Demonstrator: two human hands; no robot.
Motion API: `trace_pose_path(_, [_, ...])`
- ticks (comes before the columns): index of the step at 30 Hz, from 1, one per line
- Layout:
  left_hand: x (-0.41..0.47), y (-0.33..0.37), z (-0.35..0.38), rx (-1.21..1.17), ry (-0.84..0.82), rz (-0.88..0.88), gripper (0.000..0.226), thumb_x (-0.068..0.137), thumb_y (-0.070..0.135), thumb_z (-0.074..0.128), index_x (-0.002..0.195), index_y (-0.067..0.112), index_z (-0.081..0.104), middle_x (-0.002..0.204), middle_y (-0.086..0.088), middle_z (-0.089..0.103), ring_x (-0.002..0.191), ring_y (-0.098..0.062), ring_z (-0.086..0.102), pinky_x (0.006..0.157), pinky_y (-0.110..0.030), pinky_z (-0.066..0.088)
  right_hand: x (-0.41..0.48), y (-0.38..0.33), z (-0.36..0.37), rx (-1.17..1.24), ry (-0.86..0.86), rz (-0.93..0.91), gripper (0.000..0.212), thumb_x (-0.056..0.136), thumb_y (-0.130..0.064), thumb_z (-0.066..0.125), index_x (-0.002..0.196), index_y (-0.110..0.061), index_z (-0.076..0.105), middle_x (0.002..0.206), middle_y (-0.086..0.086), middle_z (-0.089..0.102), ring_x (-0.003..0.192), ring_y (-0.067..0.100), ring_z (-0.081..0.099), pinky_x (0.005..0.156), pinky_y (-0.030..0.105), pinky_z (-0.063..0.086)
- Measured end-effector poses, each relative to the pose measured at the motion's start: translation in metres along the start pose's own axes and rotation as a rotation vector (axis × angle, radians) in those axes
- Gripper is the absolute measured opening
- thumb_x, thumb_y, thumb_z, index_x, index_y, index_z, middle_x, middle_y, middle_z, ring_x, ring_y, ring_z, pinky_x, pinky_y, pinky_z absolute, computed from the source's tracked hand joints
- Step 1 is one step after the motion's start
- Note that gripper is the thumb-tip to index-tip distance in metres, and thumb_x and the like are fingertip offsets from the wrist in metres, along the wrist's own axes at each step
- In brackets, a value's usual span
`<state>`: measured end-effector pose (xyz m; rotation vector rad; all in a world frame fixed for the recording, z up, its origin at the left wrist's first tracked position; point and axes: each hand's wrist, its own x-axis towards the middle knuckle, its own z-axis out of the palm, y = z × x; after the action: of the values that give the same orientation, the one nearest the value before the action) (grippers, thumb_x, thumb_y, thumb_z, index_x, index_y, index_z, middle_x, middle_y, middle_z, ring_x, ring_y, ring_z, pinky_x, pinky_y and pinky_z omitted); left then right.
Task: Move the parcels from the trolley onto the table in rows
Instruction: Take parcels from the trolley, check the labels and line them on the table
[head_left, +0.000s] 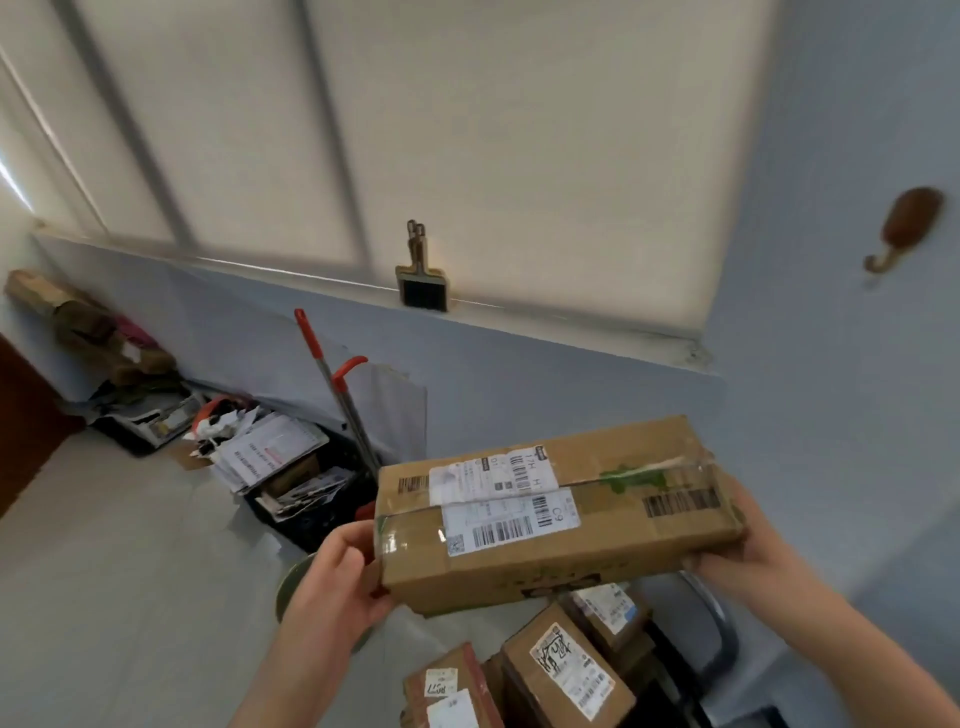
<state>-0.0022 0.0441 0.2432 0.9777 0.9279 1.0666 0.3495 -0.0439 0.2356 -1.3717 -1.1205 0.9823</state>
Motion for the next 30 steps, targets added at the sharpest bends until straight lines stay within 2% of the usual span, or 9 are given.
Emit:
trace_pose_path(3, [0.022, -0.018, 0.029, 0.107, -0.039, -0.057, 0.027, 0.083, 0.033, 0.051, 0.106, 0.02, 0.057, 0.101, -0.006, 0.069, 0.088, -0.022, 0.067, 0.067, -0.039, 0.055, -0.038, -0.003, -0.019, 0.018, 0.046, 0.081, 0.063, 0.069, -0.004, 0.07, 0.12, -0.032, 0.047, 0.107, -0.006, 0.068, 0.098, 0.006, 0.064, 0.074, 0.015, 0.051])
trace_pose_path(5, [0.03, -0.037, 0.054, 0.218, -0.135, -0.055, 0.019, 0.079, 0.033, 0.06, 0.097, 0.028, 0.061, 0.099, -0.003, 0.069, 0.085, -0.019, 0.068, 0.07, -0.039, 0.054, -0.068, -0.006, -0.035, 0.044, 0.112, 0.159, 0.062, 0.066, -0.018, 0.071, 0.121, -0.034, 0.046, 0.107, -0.013, 0.068, 0.1, 0.004, 0.064, 0.074, 0.013, 0.05])
trace_pose_path(8, [0.038, -0.061, 0.099, 0.29, -0.343, -0.088, 0.019, 0.067, 0.036, 0.068, 0.086, 0.034, 0.065, 0.098, 0.0, 0.071, 0.087, -0.017, 0.069, 0.071, -0.034, 0.055, -0.121, -0.001, -0.057, 0.057, 0.315, 0.212, 0.051, 0.071, -0.026, 0.065, 0.116, -0.04, 0.047, 0.103, -0.024, 0.066, 0.096, -0.006, 0.062, 0.07, 0.006, 0.048])
trace_pose_path(12, [0.034, -0.101, 0.18, 0.334, -0.619, -0.165, 0.031, 0.07, 0.035, 0.067, 0.098, 0.024, 0.06, 0.096, 0.002, 0.07, 0.086, -0.016, 0.068, 0.073, -0.033, 0.055, -0.2, 0.018, -0.089, 0.022, 0.616, 0.303, 0.041, 0.072, -0.035, 0.061, 0.107, -0.049, 0.045, 0.09, -0.039, 0.063, 0.083, -0.022, 0.056, 0.06, -0.001, 0.042])
trace_pose_path(15, [0.009, -0.134, 0.24, 0.346, -0.749, -0.213, 0.038, 0.071, 0.033, 0.066, 0.104, 0.017, 0.057, 0.097, 0.001, 0.07, 0.087, -0.015, 0.067, 0.077, -0.033, 0.054, -0.258, 0.034, -0.11, 0.034, 0.798, 0.402, 0.046, 0.069, -0.044, 0.062, 0.111, -0.051, 0.045, 0.095, -0.031, 0.065, 0.091, -0.012, 0.059, 0.071, 0.009, 0.045])
trace_pose_path(18, [-0.012, -0.168, 0.299, 0.376, -0.88, -0.257, 0.035, 0.076, 0.035, 0.066, 0.107, 0.022, 0.058, 0.104, -0.002, 0.069, 0.093, -0.017, 0.066, 0.075, -0.03, 0.055, -0.305, 0.051, -0.128, 0.071, 0.973, 0.472, 0.061, 0.067, -0.047, 0.063, 0.123, -0.047, 0.039, 0.105, -0.023, 0.058, 0.101, 0.001, 0.055, 0.083, 0.023, 0.044])
trace_pose_path(21, [-0.031, -0.209, 0.354, 0.411, -0.95, -0.299, 0.024, 0.087, 0.032, 0.06, 0.11, 0.026, 0.057, 0.109, 0.003, 0.067, 0.1, -0.015, 0.064, 0.086, -0.035, 0.052, -0.341, 0.07, -0.151, 0.122, 1.112, 0.515, 0.072, 0.063, -0.047, 0.065, 0.129, -0.042, 0.038, 0.105, -0.019, 0.057, 0.101, 0.009, 0.055, 0.087, 0.03, 0.046])
trace_pose_path(27, [-0.051, -0.274, 0.457, 0.524, -1.005, -0.356, 0.017, 0.093, 0.036, 0.053, 0.11, 0.03, 0.053, 0.111, 0.005, 0.064, 0.1, -0.009, 0.061, 0.09, -0.035, 0.05, -0.367, 0.104, -0.217, 0.188, 1.203, 0.528, 0.054, 0.07, -0.049, 0.063, 0.12, -0.045, 0.044, 0.107, -0.018, 0.058, 0.102, 0.01, 0.055, 0.089, 0.033, 0.046])
trace_pose_path(30, [-0.052, -0.297, 0.493, 0.571, -1.027, -0.396, 0.025, 0.094, 0.035, 0.052, 0.117, 0.024, 0.051, 0.112, 0.002, 0.062, 0.099, -0.009, 0.059, 0.079, -0.028, 0.051, -0.371, 0.126, -0.246, 0.192, 1.212, 0.551, 0.049, 0.081, -0.041, 0.062, 0.126, -0.039, 0.043, 0.106, -0.018, 0.057, 0.098, 0.005, 0.054, 0.08, 0.027, 0.046])
